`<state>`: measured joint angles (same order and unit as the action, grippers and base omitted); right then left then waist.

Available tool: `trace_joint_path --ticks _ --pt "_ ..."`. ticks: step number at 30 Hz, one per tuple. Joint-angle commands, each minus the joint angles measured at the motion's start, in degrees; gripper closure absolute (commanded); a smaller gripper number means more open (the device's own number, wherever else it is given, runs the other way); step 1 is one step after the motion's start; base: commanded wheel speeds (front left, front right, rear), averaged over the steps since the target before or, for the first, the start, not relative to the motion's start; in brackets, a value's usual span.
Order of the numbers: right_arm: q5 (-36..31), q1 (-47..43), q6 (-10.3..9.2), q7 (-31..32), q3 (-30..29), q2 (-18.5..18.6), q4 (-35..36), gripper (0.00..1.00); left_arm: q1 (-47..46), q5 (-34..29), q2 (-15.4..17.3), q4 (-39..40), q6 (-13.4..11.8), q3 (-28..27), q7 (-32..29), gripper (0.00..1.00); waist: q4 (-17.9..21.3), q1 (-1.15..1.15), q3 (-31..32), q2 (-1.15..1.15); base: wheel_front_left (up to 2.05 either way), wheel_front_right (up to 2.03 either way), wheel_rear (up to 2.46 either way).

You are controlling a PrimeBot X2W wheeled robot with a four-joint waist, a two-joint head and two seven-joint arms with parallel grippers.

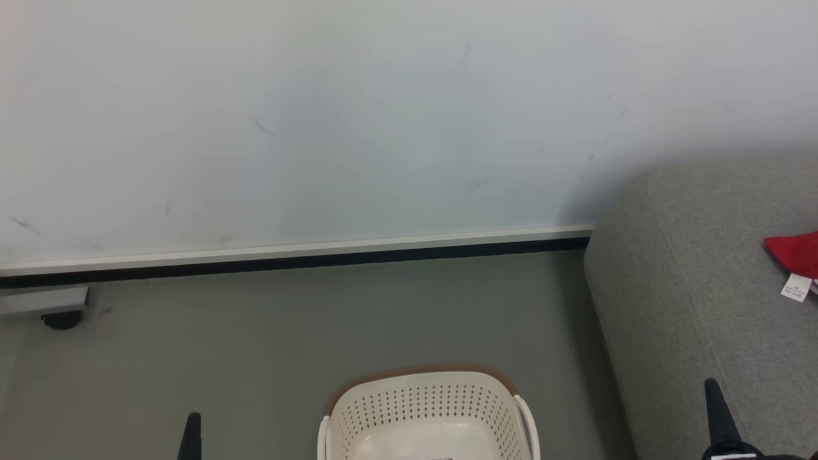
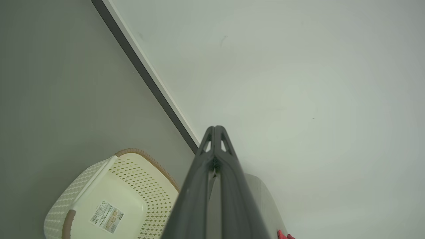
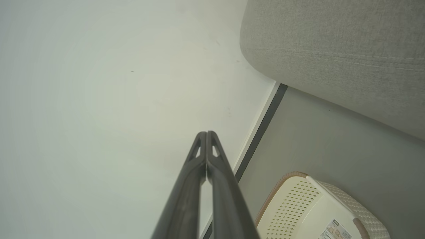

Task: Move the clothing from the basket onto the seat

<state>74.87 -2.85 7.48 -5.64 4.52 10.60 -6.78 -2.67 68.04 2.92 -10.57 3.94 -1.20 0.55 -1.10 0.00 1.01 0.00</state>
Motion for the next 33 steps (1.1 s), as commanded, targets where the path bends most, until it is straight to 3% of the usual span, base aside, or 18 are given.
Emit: trace_joint_path --ticks 1,33 --pt "1.4 1.0 0.02 -0.3 -0.1 0.7 0.6 1.00 -1.2 1.1 0.1 0.6 0.2 -0.3 -0.2 1.00 0.0 0.00 0.0 0.00 0.00 0.00 0.00" --pt "21.2 1.1 0.02 -1.4 0.8 4.4 1.9 1.00 -1.8 16.6 0.0 1.1 0.5 -0.9 -4.2 1.00 0.7 0.00 -0.6 0.00 0.00 0.00 0.00"
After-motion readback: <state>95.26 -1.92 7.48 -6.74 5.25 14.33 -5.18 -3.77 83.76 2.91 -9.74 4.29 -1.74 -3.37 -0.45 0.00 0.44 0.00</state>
